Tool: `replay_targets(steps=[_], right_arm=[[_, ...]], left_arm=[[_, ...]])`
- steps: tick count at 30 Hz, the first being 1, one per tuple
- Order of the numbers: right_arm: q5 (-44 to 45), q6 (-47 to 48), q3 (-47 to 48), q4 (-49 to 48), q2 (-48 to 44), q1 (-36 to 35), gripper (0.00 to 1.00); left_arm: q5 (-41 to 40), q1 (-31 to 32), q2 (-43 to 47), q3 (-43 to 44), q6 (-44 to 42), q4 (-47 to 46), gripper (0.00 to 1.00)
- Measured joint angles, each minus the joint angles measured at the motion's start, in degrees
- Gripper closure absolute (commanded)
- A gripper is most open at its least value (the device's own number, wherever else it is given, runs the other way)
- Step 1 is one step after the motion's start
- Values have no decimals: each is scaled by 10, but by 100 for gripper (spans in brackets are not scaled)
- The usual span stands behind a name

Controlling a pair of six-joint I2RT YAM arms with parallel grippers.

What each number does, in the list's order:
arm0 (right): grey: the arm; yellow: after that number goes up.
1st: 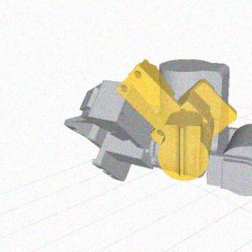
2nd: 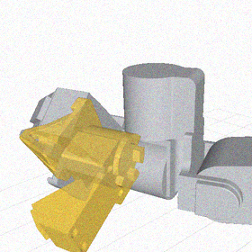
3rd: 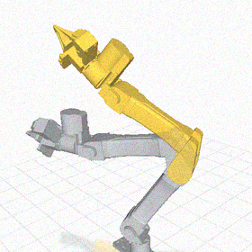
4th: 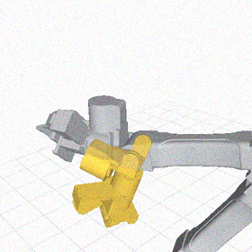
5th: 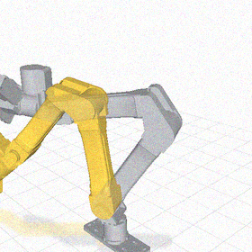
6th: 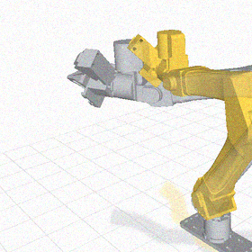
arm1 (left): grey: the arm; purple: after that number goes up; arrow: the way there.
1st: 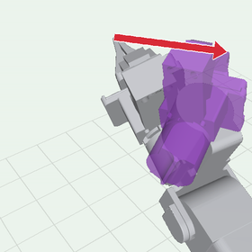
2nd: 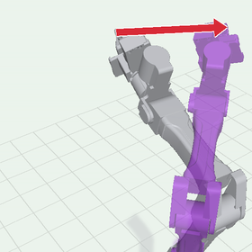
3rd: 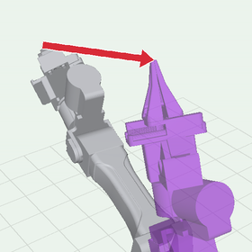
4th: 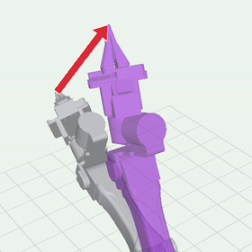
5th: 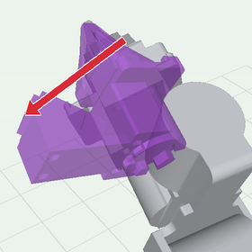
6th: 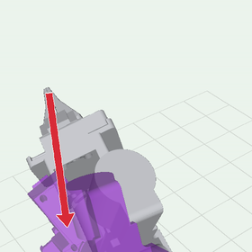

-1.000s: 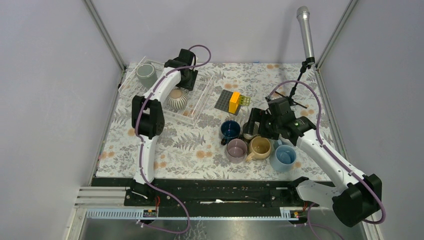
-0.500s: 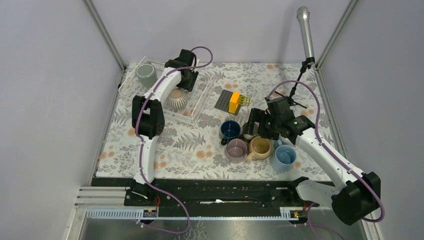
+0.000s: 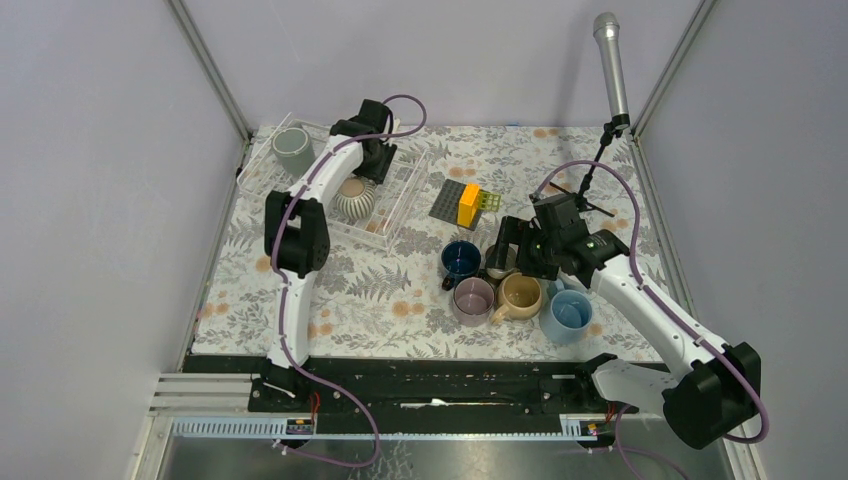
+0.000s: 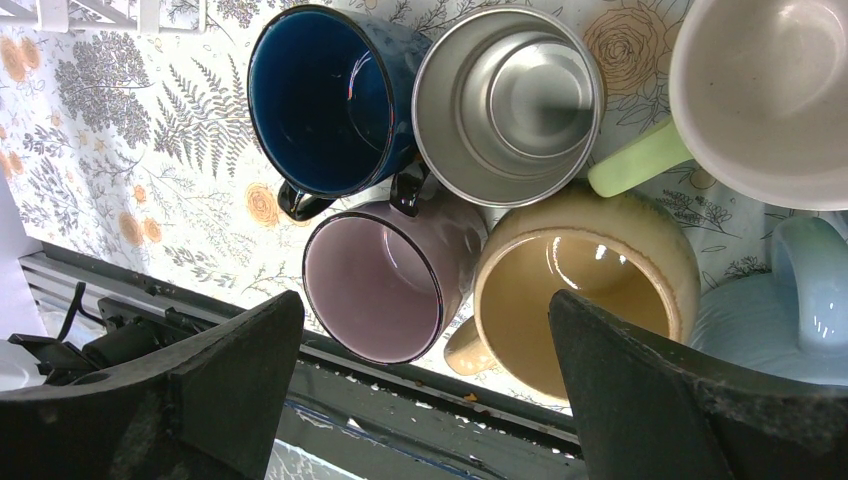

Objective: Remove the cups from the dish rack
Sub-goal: Unload the cup from the dish rack.

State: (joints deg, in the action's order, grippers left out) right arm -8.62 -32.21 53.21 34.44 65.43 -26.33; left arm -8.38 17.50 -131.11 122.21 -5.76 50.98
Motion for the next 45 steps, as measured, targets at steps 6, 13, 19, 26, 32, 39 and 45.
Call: replay_targets(steps=[6, 13, 19, 26, 32, 39, 45], right_arm=[[0, 0, 0, 0, 1, 0, 0], [0, 0, 1, 0, 6, 0, 0], [0, 0, 2, 0, 8, 0, 0], [0, 0, 2, 0, 9, 0, 0], [0, 0, 2, 0, 9, 0, 0], [0, 0, 2, -5, 9, 0, 0], [0, 0, 2, -8, 9, 0, 0]], left_arm=[[-2, 0, -12, 0, -3, -1, 53], [-3, -1, -27, 0, -5, -1, 62], [-5, -3, -30, 4, -5, 0, 87], [-4, -4, -30, 5, 1, -2, 100], [-4, -12, -26, 5, 19, -1, 100], [2, -35, -8, 17, 58, 0, 100], [18, -49, 16, 38, 88, 0, 100]])
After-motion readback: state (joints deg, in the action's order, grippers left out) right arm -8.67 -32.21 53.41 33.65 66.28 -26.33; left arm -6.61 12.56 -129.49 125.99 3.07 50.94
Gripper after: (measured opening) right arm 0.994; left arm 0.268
